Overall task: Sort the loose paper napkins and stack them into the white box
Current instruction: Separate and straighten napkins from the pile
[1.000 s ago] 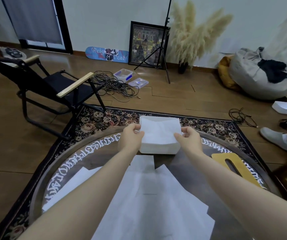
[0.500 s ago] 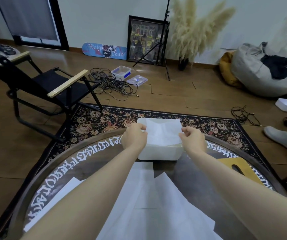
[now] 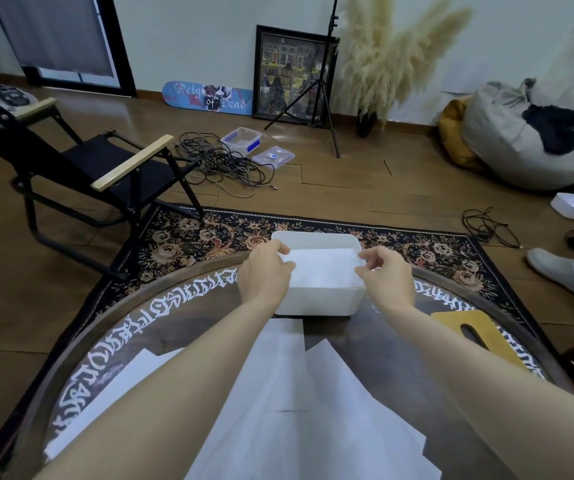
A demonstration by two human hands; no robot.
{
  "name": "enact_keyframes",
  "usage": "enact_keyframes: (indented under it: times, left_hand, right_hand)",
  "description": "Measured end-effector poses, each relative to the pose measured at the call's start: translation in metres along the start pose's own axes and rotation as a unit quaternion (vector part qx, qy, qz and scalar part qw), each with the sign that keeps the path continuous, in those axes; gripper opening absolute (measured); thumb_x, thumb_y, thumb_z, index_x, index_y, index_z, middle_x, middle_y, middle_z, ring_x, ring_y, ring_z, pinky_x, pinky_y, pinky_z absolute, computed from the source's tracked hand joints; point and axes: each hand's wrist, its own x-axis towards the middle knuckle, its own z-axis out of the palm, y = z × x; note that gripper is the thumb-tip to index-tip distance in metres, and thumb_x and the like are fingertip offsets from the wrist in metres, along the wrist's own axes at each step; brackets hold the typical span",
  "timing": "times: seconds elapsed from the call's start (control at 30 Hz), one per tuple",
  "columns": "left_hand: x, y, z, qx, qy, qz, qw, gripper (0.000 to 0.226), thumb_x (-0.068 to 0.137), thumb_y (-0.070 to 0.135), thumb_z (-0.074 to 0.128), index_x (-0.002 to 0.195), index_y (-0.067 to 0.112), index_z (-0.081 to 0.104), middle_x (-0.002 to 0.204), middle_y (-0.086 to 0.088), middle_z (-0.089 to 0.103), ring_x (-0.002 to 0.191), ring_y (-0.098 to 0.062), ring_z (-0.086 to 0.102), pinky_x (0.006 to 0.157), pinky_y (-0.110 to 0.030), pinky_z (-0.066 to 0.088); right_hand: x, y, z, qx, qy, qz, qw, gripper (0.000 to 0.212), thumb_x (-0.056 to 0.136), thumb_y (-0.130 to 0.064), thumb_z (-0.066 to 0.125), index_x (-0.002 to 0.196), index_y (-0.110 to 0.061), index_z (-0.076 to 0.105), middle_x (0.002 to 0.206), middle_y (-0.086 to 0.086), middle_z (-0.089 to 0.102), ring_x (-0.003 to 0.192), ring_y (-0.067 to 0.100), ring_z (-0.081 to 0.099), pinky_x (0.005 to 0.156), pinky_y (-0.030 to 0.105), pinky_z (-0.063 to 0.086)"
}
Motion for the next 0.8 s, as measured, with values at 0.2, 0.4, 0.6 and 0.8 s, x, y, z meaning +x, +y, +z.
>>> enact_keyframes:
  times: [0.2,0.4,0.6,0.8]
  left_hand:
    - [-0.026,-0.002,-0.006,0.087,-0.012,0.112,0.990,0.023,0.094,0.030,0.053,0.115,0.024,0.061,0.109,0.004,0.062,0.108,-0.019,0.053,0.083,-0.035,0.044]
    - [-0.058,-0.007,-0.014,0.201,-0.046,0.199,0.958,0.036,0.096,0.036,0.049,0.129,0.023,0.052,0.126,0.002,0.055,0.121,-0.020,0.044,0.096,-0.033,0.033]
    - [-0.100,-0.019,-0.035,0.271,-0.086,0.207,0.936,0.037,0.095,0.029,0.050,0.131,0.020,0.046,0.131,-0.003,0.047,0.121,-0.024,0.045,0.092,-0.037,0.036]
    - [-0.146,-0.037,-0.057,0.286,-0.105,0.184,0.934,0.039,0.095,0.027,0.050,0.133,0.020,0.046,0.130,-0.001,0.045,0.119,-0.023,0.048,0.091,-0.038,0.039]
  right_hand:
    - [-0.019,-0.002,-0.009,-0.095,-0.034,-0.082,0.992,0.019,0.089,-0.018,0.058,0.104,-0.027,0.066,0.097,-0.006,0.059,0.100,0.019,0.051,0.088,0.036,0.035]
    - [-0.049,-0.006,-0.023,-0.192,-0.077,-0.146,0.967,0.035,0.090,-0.022,0.056,0.124,-0.028,0.059,0.124,-0.004,0.053,0.124,0.018,0.036,0.098,0.037,0.022]
    - [-0.095,0.002,-0.037,-0.309,-0.144,-0.216,0.915,0.049,0.091,-0.037,0.054,0.139,-0.031,0.043,0.135,-0.004,0.047,0.129,0.020,0.031,0.099,0.037,0.018]
    - [-0.138,0.007,-0.045,-0.298,-0.158,-0.210,0.918,0.052,0.091,-0.037,0.053,0.141,-0.030,0.039,0.134,-0.004,0.048,0.128,0.019,0.033,0.097,0.037,0.022]
